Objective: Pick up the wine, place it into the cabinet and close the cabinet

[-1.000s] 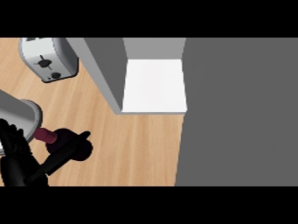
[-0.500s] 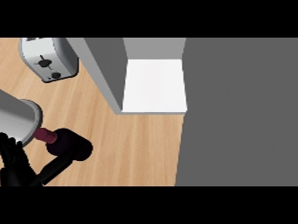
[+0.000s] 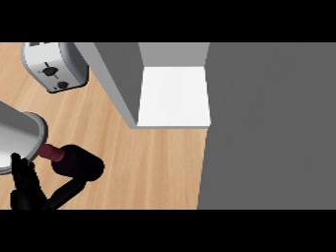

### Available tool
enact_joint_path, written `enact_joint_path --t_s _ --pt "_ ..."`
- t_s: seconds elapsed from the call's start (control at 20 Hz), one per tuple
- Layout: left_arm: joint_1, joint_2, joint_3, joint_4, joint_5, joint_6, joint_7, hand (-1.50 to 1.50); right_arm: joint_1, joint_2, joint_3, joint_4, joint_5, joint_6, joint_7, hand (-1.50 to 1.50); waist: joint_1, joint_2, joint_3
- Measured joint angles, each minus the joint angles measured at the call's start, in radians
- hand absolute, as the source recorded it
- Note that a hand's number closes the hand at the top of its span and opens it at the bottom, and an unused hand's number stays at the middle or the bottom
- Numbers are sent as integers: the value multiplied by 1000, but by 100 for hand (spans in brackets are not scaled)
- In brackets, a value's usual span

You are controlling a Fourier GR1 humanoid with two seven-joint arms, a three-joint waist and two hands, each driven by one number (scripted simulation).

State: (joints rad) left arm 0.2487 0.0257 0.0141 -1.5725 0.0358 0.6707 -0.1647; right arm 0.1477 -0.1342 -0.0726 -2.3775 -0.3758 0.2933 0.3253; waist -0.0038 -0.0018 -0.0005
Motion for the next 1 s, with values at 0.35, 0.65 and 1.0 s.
enact_joint_path --t_s 0.35,0.65,1.0 --pt "-63 -8 47 128 45 -51 -70 -150 -15 13 6 3 -3 -7 10 -150 0 1 0" --pt "-146 -4 104 286 100 -98 -143 -150 -7 17 2 2 -5 1 4 -150 -2 1 0" --pt "-203 -10 141 417 134 -140 -210 -150 38 20 -2 -2 -9 35 -22 -150 -4 1 0"
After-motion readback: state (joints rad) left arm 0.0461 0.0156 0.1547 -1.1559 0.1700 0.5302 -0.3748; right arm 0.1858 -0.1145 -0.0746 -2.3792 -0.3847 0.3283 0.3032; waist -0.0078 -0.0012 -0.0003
